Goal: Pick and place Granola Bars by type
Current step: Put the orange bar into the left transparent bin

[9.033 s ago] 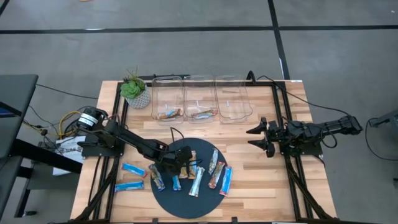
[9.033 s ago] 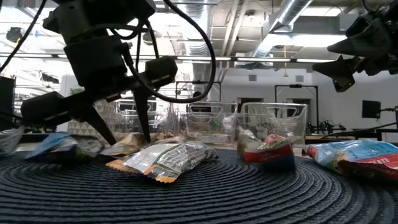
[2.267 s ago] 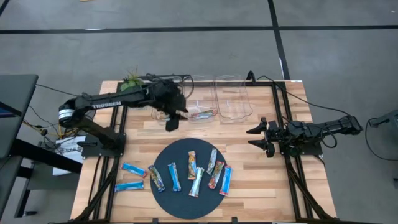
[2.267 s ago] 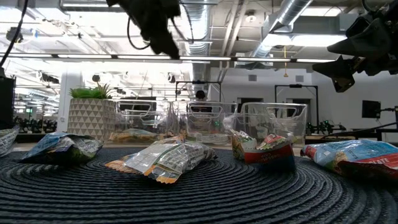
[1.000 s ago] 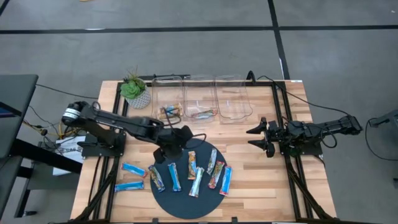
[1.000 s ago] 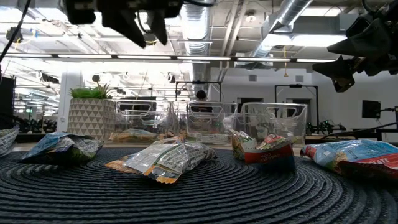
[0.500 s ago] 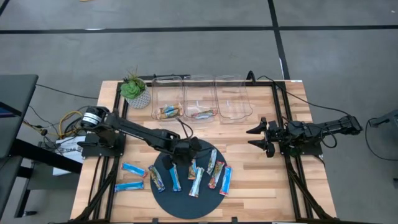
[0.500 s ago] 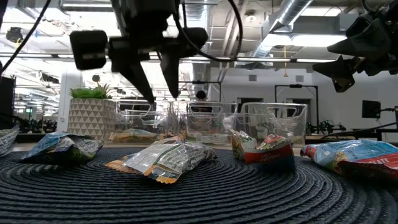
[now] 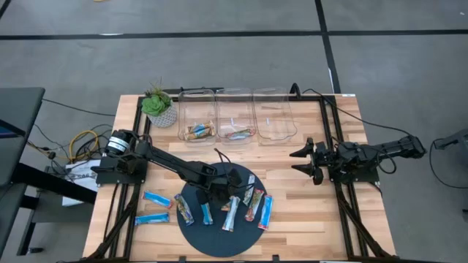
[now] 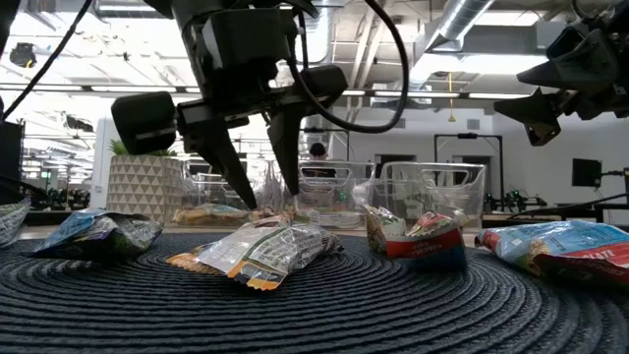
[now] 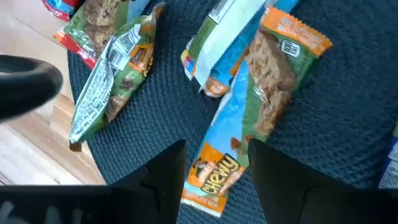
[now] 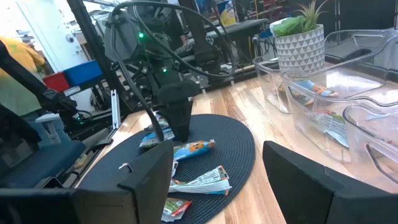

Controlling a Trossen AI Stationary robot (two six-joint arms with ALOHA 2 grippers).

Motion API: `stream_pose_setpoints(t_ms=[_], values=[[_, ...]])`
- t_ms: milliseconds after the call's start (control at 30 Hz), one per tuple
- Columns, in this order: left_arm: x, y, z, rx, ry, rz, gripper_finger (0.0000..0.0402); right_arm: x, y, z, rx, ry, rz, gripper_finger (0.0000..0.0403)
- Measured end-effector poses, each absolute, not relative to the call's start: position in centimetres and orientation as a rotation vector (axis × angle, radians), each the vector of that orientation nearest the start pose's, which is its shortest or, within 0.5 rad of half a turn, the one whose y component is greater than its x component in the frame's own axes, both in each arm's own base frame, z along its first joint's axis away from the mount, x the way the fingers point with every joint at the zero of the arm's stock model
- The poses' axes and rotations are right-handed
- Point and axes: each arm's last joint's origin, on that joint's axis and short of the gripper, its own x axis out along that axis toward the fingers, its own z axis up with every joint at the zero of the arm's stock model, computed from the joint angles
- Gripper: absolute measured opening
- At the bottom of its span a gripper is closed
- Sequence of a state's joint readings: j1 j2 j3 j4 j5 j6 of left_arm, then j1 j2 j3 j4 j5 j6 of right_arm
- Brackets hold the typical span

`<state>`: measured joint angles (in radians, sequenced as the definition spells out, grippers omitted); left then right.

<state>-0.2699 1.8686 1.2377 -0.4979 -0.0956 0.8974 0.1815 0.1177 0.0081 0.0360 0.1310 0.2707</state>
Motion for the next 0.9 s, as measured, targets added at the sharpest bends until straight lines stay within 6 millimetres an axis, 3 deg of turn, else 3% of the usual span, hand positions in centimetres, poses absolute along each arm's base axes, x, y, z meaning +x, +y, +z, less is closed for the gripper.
stream_pose_setpoints(t_ms=[433, 900], values=[[35.9, -9.9, 16.5, 1.047, 0.987, -0.699, 0.0221, 10.3, 1.5, 16.0, 0.259, 0.079, 0.04, 0.0244], [36.1, -10.0, 15.3, 1.062, 0.999, -0.772, 0.0223, 10.3, 1.5, 16.0, 0.259, 0.079, 0.04, 0.0244]])
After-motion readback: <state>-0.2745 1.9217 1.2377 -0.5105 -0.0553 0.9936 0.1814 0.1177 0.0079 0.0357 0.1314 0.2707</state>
